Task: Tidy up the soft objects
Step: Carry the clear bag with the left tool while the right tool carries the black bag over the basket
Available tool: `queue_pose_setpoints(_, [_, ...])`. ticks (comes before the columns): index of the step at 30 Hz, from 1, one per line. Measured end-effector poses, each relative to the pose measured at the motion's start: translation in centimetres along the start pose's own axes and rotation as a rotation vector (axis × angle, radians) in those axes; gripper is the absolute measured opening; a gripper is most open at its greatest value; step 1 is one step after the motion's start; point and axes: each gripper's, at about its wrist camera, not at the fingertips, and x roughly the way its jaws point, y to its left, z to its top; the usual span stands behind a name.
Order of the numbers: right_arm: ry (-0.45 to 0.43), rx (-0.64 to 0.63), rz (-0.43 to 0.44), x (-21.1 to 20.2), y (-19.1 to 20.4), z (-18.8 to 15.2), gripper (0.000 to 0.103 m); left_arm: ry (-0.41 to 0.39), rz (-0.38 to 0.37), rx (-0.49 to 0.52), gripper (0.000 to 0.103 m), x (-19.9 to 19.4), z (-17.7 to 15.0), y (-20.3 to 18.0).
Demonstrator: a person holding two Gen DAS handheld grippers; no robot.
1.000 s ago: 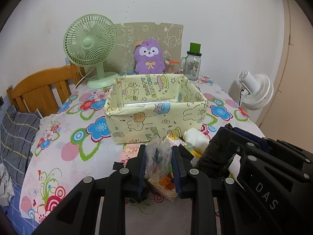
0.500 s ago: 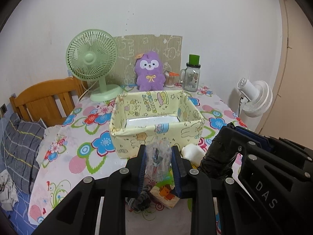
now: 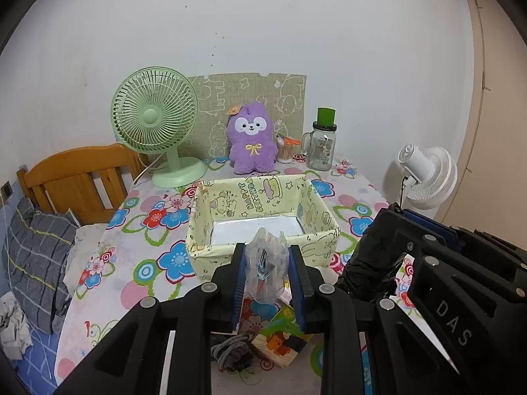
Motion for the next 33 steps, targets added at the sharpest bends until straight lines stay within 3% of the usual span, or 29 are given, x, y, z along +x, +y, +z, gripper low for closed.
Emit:
queue_pose_setpoints(6, [-0.011, -0.009, -0.011, 0.2, -0.1, 0.9, 0.018, -0.015, -0.016, -0.036, 0.023, -0.3, 1.1, 0.8])
queue_pose_setpoints(9, [-0.010, -0.005, -0.002, 0.5, -0.1, 1.2, 0.018, -0.035, 0.027, -0.025, 0.024, -0.5, 1.7, 0.9])
queue_pose_setpoints(13, [-0.020, -0.008, 0.005, 0.7, 0.1, 1.9, 0.018, -0.036, 0.017, -0.033, 0.024, -0.3, 2.3, 1.1])
queue_pose_setpoints(33, [-0.041, -0.008, 0.033, 4.8, 0.1, 5.6, 0.018, -0.047, 0.040, -0.035, 0.024, 3.6, 5.4, 2.2])
